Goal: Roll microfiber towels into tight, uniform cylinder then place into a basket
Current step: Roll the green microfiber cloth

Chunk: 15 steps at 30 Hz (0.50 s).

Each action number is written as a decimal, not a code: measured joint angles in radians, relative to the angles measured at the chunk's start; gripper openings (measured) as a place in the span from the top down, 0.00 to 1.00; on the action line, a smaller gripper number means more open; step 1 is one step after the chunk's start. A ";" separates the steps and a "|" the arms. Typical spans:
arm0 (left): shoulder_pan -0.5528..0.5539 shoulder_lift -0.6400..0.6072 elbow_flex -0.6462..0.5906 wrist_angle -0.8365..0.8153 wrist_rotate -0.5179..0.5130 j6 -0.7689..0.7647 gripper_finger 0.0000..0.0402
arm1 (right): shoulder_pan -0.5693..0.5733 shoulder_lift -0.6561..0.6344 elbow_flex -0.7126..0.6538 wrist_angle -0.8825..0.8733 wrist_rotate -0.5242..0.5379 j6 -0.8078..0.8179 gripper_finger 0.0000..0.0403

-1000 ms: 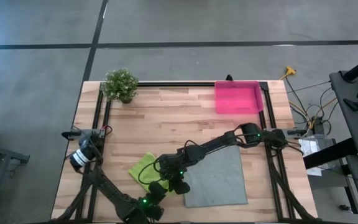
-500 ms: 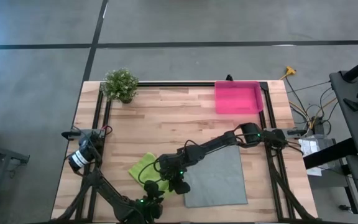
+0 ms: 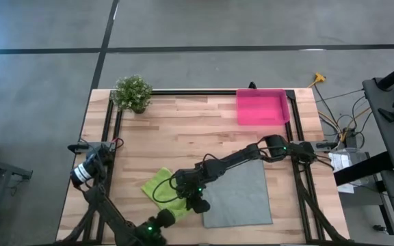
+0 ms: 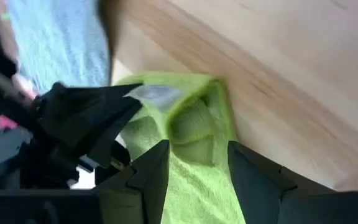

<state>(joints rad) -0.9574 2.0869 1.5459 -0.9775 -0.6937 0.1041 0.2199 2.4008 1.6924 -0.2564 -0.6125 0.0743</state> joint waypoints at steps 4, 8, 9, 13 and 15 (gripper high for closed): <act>0.000 0.008 -0.016 -0.006 -0.013 0.188 0.63 | 0.000 0.000 0.000 0.001 0.000 -0.011 0.98; 0.000 0.042 -0.015 -0.005 -0.077 0.404 0.63 | 0.000 0.000 0.000 0.005 -0.001 -0.023 0.98; 0.000 0.052 -0.016 -0.014 -0.099 0.449 0.63 | 0.000 0.000 0.000 0.006 -0.001 -0.023 0.98; 0.007 0.071 -0.027 -0.066 -0.149 0.536 0.63 | 0.000 0.000 0.000 0.006 -0.001 -0.024 0.98; 0.009 0.072 -0.036 -0.084 -0.150 0.537 0.63 | 0.000 0.000 0.000 0.006 -0.001 -0.024 0.98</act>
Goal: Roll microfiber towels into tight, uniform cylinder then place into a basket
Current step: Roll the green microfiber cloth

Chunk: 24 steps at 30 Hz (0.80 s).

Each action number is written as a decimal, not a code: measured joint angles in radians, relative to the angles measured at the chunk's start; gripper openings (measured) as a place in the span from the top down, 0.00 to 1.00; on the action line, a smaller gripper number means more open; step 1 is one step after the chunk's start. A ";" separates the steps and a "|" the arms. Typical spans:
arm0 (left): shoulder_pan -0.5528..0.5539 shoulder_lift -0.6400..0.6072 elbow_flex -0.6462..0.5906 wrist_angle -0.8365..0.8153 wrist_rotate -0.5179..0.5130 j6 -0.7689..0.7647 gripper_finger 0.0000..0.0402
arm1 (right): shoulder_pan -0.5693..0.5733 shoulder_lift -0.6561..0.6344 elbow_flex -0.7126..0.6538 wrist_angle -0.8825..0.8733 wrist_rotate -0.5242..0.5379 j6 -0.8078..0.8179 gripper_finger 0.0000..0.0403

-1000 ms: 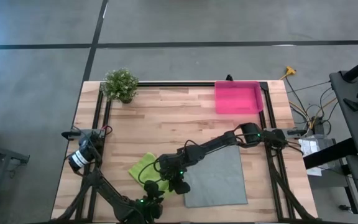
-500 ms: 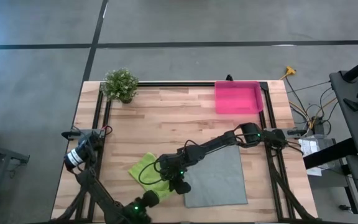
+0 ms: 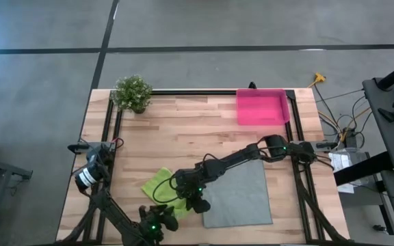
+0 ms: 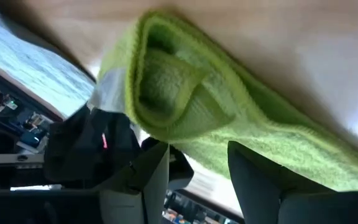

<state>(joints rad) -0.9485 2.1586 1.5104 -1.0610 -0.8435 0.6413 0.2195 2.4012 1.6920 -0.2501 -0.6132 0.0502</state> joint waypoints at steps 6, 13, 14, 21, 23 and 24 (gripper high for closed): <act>-0.003 0.000 -0.012 0.012 0.021 0.003 0.63 | 0.000 0.000 0.000 0.002 0.000 0.000 0.98; -0.021 0.000 -0.013 0.134 0.024 0.083 0.63 | 0.000 0.000 0.000 0.002 0.001 0.002 0.98; -0.023 0.000 -0.012 0.154 0.020 0.101 0.63 | 0.000 0.000 0.000 0.002 0.001 0.002 0.98; -0.026 0.000 -0.012 0.182 -0.004 0.109 0.63 | 0.000 0.000 0.000 0.003 0.003 0.006 0.98; -0.026 0.000 -0.012 0.183 -0.005 0.109 0.63 | 0.000 0.000 0.000 0.004 0.004 0.012 0.98; -0.026 0.000 -0.012 0.185 -0.008 0.109 0.63 | 0.000 0.000 0.000 0.005 0.005 0.018 0.98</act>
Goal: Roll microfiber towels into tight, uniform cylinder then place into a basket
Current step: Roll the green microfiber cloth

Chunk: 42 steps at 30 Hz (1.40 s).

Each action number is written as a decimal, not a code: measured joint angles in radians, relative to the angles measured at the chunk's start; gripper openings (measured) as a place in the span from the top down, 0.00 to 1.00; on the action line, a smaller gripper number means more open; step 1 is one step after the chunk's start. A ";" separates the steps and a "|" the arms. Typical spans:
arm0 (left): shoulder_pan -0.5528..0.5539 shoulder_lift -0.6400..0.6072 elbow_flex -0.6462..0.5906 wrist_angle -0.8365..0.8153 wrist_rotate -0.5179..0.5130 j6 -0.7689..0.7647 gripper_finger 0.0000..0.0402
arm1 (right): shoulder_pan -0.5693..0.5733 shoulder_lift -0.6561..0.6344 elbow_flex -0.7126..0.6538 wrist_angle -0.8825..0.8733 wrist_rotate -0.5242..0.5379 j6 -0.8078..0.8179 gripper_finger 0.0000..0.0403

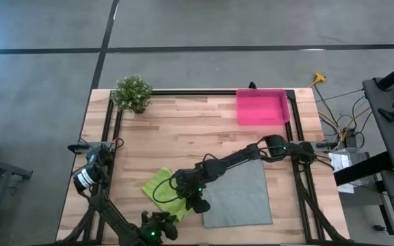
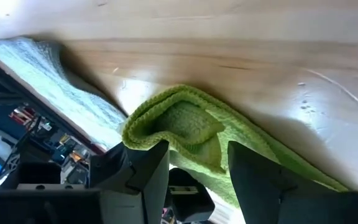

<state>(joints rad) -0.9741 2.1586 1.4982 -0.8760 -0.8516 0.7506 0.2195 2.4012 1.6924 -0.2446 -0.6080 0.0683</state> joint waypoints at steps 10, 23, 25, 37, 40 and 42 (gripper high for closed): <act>-0.009 0.000 0.009 0.004 -0.144 0.070 0.63 | 0.000 0.000 0.001 0.005 0.006 0.025 0.98; -0.032 -0.001 -0.013 0.004 -0.135 0.035 0.63 | 0.003 0.001 0.001 0.006 0.006 0.059 0.98; -0.034 -0.001 -0.021 0.002 -0.141 0.001 0.63 | 0.003 0.001 0.001 0.006 0.006 0.060 0.98; -0.091 -0.024 -0.032 -0.122 -0.197 -0.060 0.63 | 0.004 0.001 -0.001 0.060 0.009 0.144 0.98; -0.109 -0.032 -0.032 -0.128 -0.136 -0.047 0.63 | 0.006 0.001 -0.002 0.093 0.013 0.182 0.98; -0.120 -0.032 -0.033 -0.128 -0.092 -0.017 0.63 | 0.008 0.002 -0.003 0.113 0.018 0.201 0.98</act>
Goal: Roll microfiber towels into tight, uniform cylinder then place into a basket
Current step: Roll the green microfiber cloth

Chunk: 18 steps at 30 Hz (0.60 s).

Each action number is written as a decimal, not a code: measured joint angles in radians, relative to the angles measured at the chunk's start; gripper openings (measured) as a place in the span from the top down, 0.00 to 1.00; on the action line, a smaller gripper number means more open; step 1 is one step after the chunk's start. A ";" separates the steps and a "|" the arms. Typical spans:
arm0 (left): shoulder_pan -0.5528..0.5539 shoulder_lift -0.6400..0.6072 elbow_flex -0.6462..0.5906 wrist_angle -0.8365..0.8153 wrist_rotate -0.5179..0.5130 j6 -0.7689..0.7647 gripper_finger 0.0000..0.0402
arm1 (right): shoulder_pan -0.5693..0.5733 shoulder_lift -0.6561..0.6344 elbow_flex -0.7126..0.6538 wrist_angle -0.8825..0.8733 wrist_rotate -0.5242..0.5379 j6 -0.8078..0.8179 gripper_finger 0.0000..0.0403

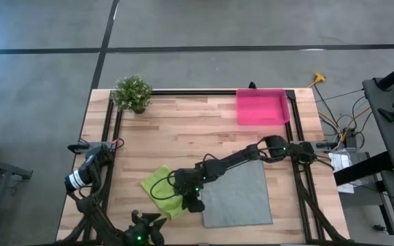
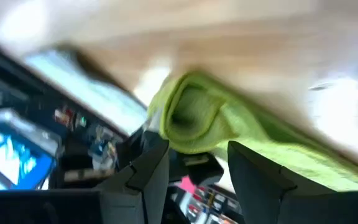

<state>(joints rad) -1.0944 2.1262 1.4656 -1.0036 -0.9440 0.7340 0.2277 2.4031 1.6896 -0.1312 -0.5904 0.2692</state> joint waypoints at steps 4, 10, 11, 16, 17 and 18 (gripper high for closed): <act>-0.009 0.000 -0.014 0.000 0.046 0.041 0.63 | 0.005 0.001 -0.001 0.034 0.042 0.046 0.98; -0.007 0.000 -0.068 0.000 0.045 0.088 0.63 | 0.017 0.002 0.000 0.059 0.085 0.083 0.98; -0.007 -0.001 -0.084 -0.001 0.045 0.088 0.63 | 0.019 0.002 0.000 0.063 0.087 0.086 0.98; -0.009 -0.019 -0.163 -0.002 0.032 0.106 0.63 | 0.028 0.003 0.000 0.091 0.087 0.116 0.98; -0.010 -0.025 -0.172 -0.001 0.020 0.111 0.63 | 0.028 0.003 0.001 0.091 0.087 0.118 0.98; -0.010 -0.029 -0.178 0.002 0.009 0.115 0.63 | 0.029 0.003 0.001 0.093 0.087 0.121 0.98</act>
<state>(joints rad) -1.1046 2.0969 1.2876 -1.0018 -0.9350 0.8486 0.2568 2.4065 1.6901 -0.0383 -0.5037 0.3898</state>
